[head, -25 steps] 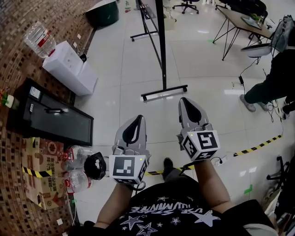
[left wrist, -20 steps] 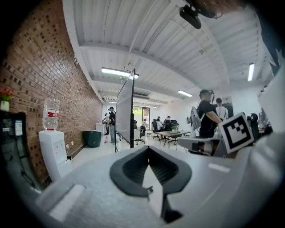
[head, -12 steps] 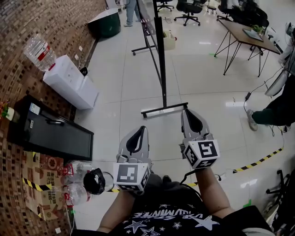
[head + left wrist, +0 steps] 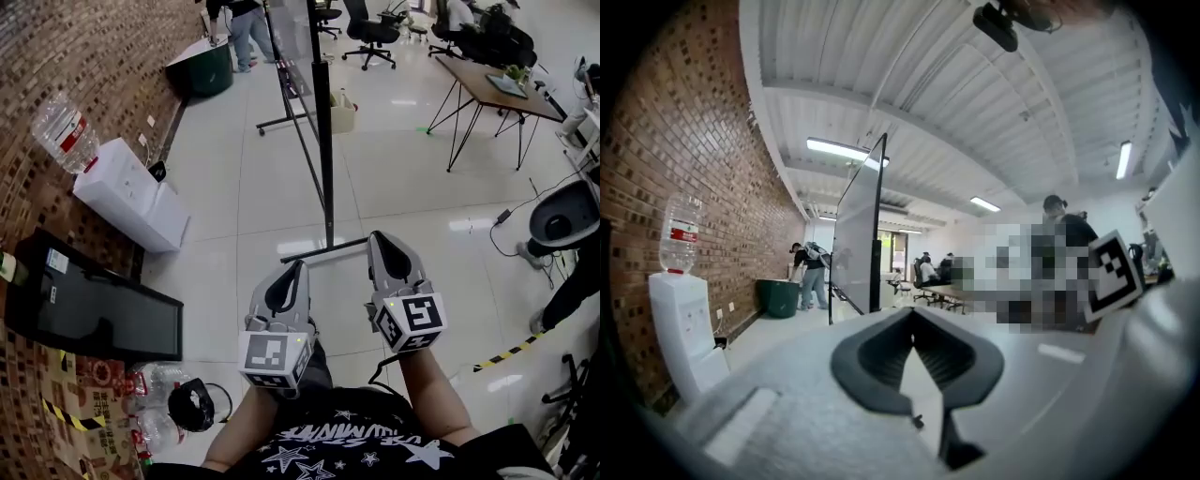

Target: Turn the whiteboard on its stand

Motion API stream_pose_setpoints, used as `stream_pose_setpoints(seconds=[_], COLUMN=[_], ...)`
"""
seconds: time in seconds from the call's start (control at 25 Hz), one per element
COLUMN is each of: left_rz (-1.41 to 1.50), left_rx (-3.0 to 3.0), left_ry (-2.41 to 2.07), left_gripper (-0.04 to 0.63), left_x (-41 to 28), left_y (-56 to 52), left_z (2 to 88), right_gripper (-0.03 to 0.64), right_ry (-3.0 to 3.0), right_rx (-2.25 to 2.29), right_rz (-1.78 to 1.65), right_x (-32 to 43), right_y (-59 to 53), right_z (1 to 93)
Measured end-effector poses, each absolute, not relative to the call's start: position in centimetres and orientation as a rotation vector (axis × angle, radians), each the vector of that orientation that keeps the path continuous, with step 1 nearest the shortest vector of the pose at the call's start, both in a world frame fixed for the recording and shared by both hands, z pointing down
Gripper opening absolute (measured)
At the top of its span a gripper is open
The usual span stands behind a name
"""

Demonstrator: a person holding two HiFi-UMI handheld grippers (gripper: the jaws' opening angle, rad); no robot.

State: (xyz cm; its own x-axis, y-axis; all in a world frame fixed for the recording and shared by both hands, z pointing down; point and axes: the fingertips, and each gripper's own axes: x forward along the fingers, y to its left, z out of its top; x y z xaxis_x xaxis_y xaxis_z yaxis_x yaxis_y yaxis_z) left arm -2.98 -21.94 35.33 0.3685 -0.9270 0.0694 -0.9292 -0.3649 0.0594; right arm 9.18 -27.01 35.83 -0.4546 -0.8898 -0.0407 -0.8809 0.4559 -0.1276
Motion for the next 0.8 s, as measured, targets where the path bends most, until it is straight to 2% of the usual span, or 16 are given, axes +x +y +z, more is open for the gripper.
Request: stream_pose_setpoints(seconds=[0.72,0.8], left_rz=[0.052,0.054], left_rx=[2.58,2.593], left_ry=[-1.587,-1.56], left_gripper=[0.006,0.006], left_x=[-8.0,-8.0], left_y=[-41.5,-42.9], left_z=[34.8,34.7], right_gripper=[0.012,0.08], right_ry=[2.511,2.524], right_rx=[-1.754,-1.764], right_rz=[-0.064,-0.086], right_x=[4.4,3.8], right_y=[-46.9,-48.6], right_z=[34.1,34.6])
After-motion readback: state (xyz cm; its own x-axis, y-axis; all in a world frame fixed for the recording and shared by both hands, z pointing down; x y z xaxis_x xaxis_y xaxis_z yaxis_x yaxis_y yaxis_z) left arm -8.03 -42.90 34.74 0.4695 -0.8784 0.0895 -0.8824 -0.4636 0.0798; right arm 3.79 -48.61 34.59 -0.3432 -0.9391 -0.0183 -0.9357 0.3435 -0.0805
